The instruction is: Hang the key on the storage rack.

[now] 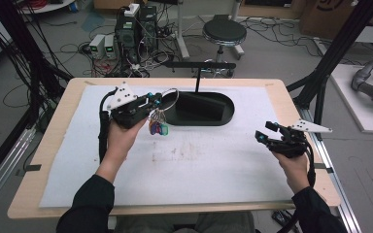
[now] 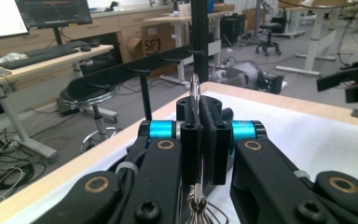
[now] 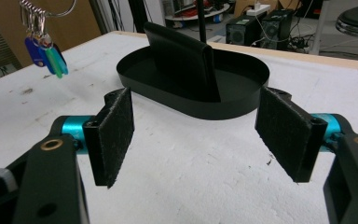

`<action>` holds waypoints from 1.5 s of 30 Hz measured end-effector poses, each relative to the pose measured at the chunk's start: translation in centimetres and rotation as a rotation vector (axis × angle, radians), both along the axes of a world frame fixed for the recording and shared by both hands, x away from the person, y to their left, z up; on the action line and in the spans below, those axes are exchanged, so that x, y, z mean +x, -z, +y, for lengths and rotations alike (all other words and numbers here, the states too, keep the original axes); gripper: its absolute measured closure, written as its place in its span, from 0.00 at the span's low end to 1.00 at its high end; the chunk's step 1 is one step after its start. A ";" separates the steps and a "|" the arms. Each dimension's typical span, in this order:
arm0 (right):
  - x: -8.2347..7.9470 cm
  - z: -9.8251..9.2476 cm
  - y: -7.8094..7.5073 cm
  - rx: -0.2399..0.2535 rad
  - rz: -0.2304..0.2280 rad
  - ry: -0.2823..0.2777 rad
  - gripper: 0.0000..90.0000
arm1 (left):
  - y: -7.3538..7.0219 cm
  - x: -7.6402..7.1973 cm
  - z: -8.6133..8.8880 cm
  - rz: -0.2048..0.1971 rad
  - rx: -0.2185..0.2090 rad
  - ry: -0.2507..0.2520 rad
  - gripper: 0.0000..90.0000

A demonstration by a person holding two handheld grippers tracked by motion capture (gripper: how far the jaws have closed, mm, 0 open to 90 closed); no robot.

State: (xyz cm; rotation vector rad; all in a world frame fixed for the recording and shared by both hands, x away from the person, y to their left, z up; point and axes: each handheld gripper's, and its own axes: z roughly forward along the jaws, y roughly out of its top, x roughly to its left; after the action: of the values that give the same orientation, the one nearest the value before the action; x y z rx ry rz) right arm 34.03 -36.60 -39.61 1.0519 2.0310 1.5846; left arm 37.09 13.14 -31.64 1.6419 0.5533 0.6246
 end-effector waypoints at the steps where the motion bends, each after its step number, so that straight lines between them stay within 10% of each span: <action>1: 0.0 0.0 0.0 0.001 0.000 -0.001 0.32 | -0.1 0.2 0.0 0.002 -0.005 -0.001 0.96; 45: 0.1 -0.8 0.0 0.023 -0.003 0.013 0.32 | 1.6 9.7 -1.7 0.093 -0.116 -0.152 0.96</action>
State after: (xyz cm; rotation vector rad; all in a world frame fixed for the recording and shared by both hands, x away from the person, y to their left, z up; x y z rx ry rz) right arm 34.17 -37.35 -39.64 1.0683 2.0045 1.6058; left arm 46.76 11.39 -33.24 1.5348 0.7740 0.6175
